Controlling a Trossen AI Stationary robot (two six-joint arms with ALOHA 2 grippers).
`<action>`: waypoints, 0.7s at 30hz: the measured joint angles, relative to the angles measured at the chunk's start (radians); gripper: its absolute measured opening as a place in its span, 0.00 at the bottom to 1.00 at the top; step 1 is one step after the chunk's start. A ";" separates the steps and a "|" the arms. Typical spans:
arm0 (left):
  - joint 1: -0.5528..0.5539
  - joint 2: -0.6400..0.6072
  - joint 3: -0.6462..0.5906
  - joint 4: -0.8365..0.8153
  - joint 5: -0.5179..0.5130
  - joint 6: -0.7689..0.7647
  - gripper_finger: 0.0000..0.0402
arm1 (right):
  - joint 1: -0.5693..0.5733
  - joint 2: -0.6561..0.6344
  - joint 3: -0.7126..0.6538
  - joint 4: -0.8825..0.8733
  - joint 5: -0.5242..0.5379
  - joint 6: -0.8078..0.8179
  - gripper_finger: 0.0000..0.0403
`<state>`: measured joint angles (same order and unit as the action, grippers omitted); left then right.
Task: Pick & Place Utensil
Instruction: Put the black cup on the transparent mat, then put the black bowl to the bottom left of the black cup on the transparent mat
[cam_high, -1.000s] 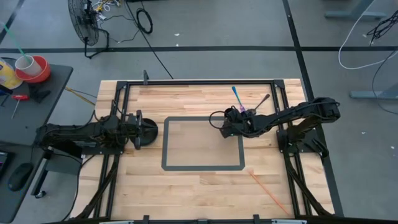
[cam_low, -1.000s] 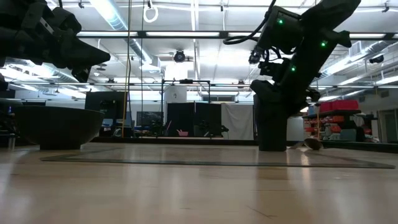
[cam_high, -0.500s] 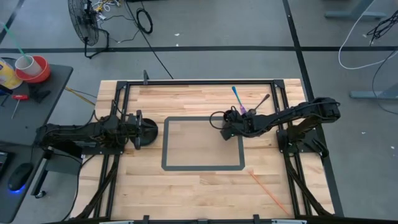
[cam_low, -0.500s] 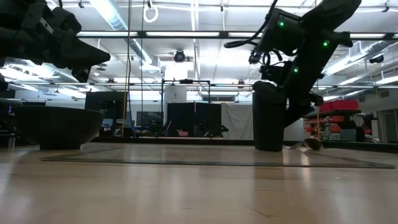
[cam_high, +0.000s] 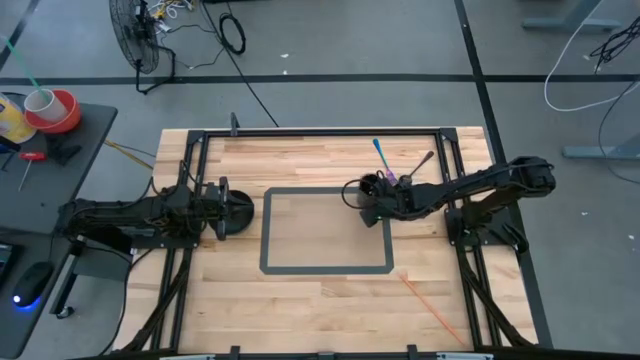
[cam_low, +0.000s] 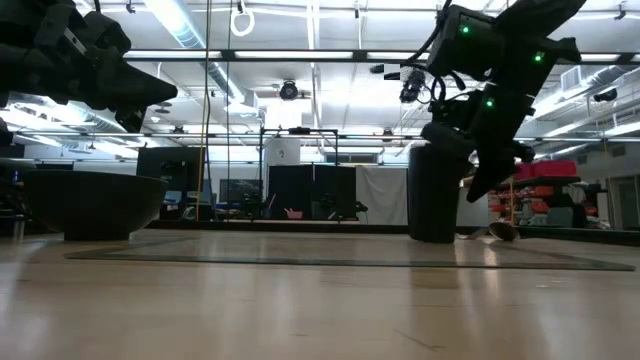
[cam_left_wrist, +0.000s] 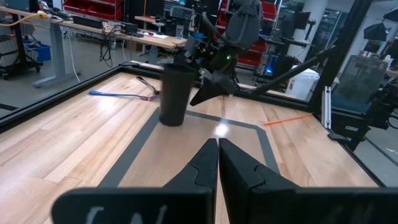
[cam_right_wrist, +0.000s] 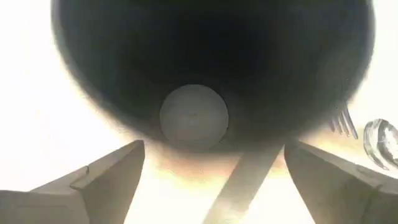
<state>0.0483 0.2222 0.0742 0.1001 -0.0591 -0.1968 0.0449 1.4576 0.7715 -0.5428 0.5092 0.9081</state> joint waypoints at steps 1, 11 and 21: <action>0.000 0.000 0.000 0.000 0.000 0.000 0.05 | 0.002 -0.009 0.000 0.001 0.008 0.000 0.96; 0.000 0.000 0.000 0.000 0.000 0.000 0.05 | 0.018 -0.116 0.000 -0.029 0.004 -0.009 0.96; 0.000 0.000 0.000 0.000 0.000 0.000 0.05 | 0.094 -0.183 0.002 -0.126 -0.089 0.057 0.96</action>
<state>0.0486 0.2222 0.0742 0.1000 -0.0589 -0.1967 0.1388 1.2751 0.7731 -0.6689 0.4201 0.9648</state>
